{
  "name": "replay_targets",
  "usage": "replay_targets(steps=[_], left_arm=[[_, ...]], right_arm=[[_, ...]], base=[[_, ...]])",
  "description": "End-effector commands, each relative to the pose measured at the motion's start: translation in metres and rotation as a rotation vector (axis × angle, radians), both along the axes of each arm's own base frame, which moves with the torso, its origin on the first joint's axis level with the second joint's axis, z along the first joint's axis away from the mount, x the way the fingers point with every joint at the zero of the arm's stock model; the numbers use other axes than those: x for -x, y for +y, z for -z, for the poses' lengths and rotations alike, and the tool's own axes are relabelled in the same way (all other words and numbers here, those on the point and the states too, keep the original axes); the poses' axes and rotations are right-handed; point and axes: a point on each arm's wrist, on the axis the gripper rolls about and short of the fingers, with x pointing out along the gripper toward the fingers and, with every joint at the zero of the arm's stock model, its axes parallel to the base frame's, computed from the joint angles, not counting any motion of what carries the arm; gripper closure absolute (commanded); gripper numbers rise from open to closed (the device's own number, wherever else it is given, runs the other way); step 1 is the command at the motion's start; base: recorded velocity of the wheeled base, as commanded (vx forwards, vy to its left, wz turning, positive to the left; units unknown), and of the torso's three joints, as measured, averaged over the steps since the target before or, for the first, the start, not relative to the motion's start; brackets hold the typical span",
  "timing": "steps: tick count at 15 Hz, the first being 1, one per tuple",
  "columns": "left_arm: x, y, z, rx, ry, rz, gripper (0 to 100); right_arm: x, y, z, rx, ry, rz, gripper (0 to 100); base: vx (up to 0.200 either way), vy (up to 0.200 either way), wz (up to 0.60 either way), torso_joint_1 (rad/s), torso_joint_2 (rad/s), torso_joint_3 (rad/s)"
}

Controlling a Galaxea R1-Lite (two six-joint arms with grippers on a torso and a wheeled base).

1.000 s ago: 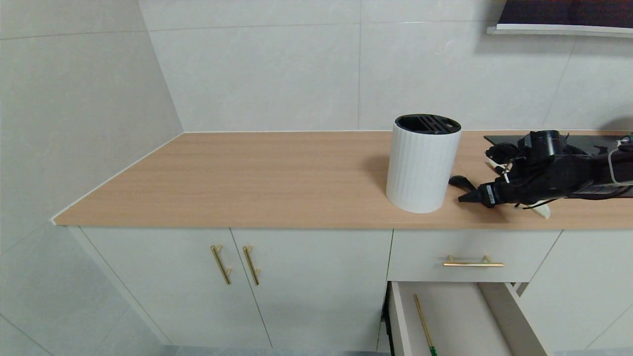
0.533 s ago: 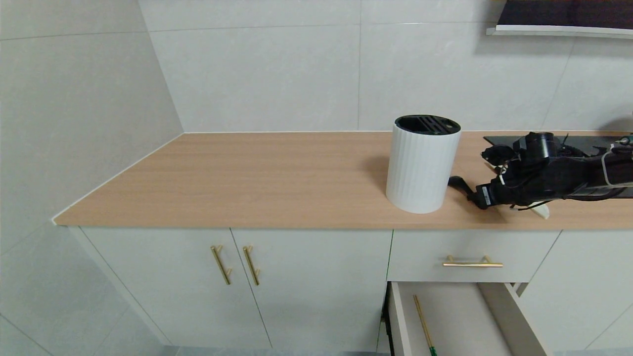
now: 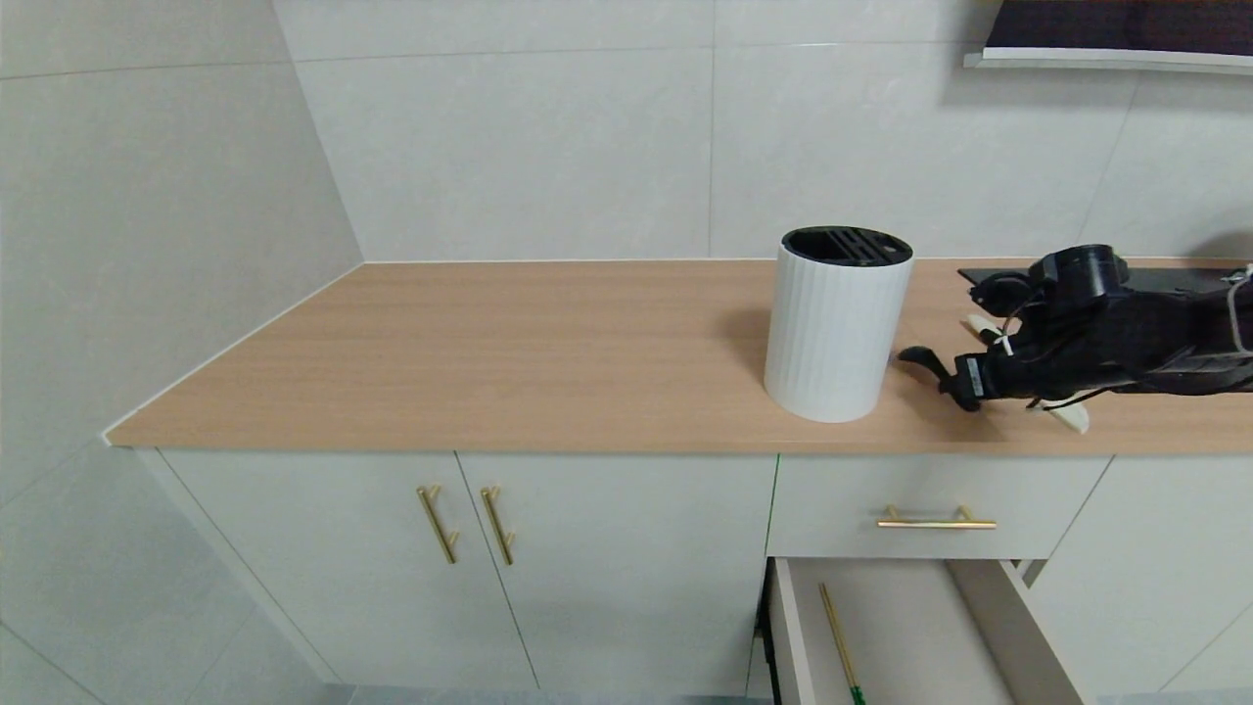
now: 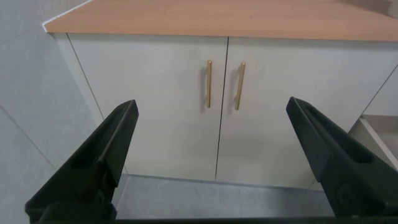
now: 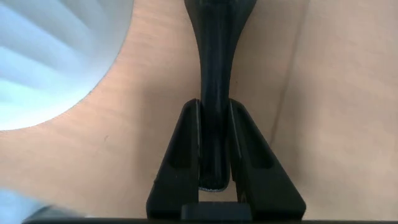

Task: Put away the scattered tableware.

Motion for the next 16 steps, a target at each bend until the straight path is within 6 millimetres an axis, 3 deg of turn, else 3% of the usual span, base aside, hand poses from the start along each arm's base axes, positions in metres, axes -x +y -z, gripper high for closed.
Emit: replay_targets(steps=[1,4,7,11,16], left_arm=[[0.000,0.000,0.000,0.001,0.000,0.000,0],[0.000,0.000,0.000,0.001,0.000,0.000,0],[0.000,0.000,0.000,0.001,0.000,0.000,0],[0.000,0.000,0.000,0.001,0.000,0.000,0],[0.000,0.000,0.000,0.001,0.000,0.000,0]], right_arm=[[0.052,0.002,-0.055,-0.071,-0.041,0.083,100],[0.128,0.015,-0.074,-0.132,0.009,0.193,100],[0.173,0.027,-0.053,-0.094,0.081,0.218,100],[0.195,0.049,-0.032,-0.033,0.146,0.184,100],[0.189,0.058,-0.010,0.010,0.163,0.178,100]], base=[[0.000,0.000,0.00,0.000,0.00,0.000],[0.000,0.000,0.00,0.000,0.00,0.000],[0.000,0.000,0.00,0.000,0.00,0.000],[0.000,0.000,0.00,0.000,0.00,0.000],[0.000,0.000,0.00,-0.076,0.19,0.123]])
